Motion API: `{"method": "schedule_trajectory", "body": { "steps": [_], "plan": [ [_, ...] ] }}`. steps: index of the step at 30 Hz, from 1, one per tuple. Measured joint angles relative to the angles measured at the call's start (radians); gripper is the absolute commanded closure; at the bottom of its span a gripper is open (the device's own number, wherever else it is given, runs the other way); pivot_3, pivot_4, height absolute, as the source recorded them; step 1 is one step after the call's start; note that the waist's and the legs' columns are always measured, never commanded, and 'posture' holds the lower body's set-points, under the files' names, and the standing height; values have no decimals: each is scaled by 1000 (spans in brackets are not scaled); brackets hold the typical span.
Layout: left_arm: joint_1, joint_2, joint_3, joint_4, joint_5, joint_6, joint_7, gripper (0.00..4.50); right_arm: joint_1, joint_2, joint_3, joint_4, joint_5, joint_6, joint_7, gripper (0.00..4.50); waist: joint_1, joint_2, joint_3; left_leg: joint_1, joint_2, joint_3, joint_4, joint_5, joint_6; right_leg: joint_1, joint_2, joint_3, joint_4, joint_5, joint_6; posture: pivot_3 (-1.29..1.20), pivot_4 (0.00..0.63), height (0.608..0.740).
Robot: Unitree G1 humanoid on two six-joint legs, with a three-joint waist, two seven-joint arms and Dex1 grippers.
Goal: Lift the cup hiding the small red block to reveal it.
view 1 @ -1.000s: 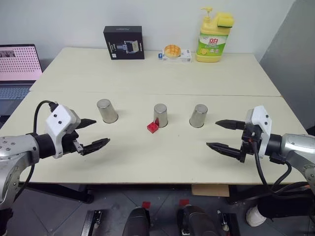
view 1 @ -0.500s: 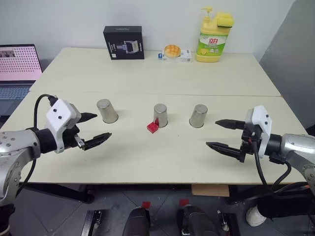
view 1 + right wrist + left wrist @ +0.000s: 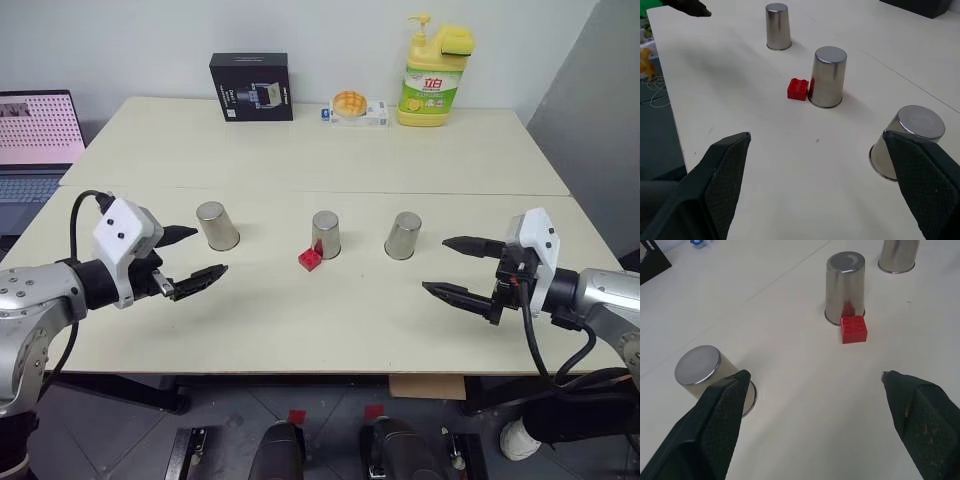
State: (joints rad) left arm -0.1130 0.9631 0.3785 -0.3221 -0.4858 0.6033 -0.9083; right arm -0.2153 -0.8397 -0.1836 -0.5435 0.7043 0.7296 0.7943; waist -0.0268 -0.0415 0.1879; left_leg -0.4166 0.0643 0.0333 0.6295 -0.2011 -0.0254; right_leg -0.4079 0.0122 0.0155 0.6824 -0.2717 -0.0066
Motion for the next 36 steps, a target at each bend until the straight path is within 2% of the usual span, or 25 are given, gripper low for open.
{"method": "schedule_trajectory", "body": {
  "steps": [36],
  "plan": [
    [10,-6,-25,0,4,-4,-10,23,2,-4,10,-19,-8,-6,-6,0,0,0,0,0,0,0,0,0,0,0,0,0,0,0,0,0,150,740]
  ]
}}
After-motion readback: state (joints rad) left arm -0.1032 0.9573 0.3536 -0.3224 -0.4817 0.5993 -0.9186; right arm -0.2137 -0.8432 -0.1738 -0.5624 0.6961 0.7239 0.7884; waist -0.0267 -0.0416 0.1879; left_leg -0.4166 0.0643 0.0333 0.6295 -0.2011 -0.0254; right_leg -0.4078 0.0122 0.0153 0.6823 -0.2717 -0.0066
